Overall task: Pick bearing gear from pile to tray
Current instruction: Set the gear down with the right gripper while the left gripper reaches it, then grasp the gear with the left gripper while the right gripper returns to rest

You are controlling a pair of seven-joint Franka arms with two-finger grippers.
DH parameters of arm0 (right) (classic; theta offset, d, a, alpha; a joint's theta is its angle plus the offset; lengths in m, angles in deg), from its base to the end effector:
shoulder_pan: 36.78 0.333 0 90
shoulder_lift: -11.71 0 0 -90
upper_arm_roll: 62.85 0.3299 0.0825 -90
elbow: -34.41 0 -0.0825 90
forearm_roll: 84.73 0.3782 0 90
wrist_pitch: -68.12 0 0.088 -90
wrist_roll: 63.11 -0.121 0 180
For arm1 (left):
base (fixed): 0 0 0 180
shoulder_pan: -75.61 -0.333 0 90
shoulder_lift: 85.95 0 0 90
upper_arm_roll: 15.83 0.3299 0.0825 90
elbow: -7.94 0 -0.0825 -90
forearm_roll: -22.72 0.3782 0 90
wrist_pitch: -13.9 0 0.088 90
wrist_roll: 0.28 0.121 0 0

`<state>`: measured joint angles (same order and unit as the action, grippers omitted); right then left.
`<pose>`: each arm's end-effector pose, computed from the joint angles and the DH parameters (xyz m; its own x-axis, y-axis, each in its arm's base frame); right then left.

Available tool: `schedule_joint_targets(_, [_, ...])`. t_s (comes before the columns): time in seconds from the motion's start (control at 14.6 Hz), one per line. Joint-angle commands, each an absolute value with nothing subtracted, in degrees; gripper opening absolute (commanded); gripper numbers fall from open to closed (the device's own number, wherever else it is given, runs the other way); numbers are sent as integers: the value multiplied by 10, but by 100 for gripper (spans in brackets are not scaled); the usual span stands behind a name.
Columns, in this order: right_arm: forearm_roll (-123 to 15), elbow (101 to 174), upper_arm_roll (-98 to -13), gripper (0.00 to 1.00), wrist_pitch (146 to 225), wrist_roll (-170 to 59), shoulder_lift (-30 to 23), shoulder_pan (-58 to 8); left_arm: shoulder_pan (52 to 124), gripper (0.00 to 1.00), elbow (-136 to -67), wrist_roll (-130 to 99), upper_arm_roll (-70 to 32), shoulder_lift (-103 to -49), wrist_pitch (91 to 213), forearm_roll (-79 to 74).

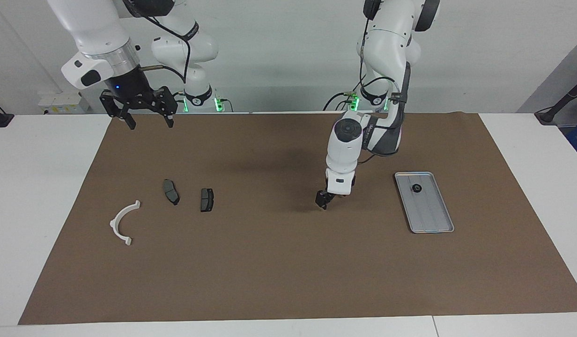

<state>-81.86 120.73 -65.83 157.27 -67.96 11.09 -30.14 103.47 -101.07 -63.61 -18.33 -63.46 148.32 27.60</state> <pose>0.5504 0.0415 0.6472 0.9992 -0.0199 0.0343 -0.0181 -0.9985 -0.0525 0.5493 -0.3175 0.3013 0.8651 0.4975 0.0647 0.4970 -0.8674 0.0239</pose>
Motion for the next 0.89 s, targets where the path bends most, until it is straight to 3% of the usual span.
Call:
schedule_joint_targets(0.0, [-829, 1229, -654, 100, 1582, -668, 127, -307, 1044, 79, -1030, -656, -179, -644, 1499, 278])
schedule_joint_targets(0.14, [-830, 1229, -654, 100, 1582, -665, 126, -308, 1044, 70, -1030, -660, -179, -644, 1499, 278])
schedule_joint_targets(0.62, [-831, 1228, -654, 100, 1588, -619, 116, -328, 1048, 53, -1030, -661, -179, -644, 1498, 278])
schedule_joint_targets(0.82, [-831, 1228, -654, 100, 1588, -615, 115, -328, 1049, 51, -1030, -662, -179, -644, 1498, 278])
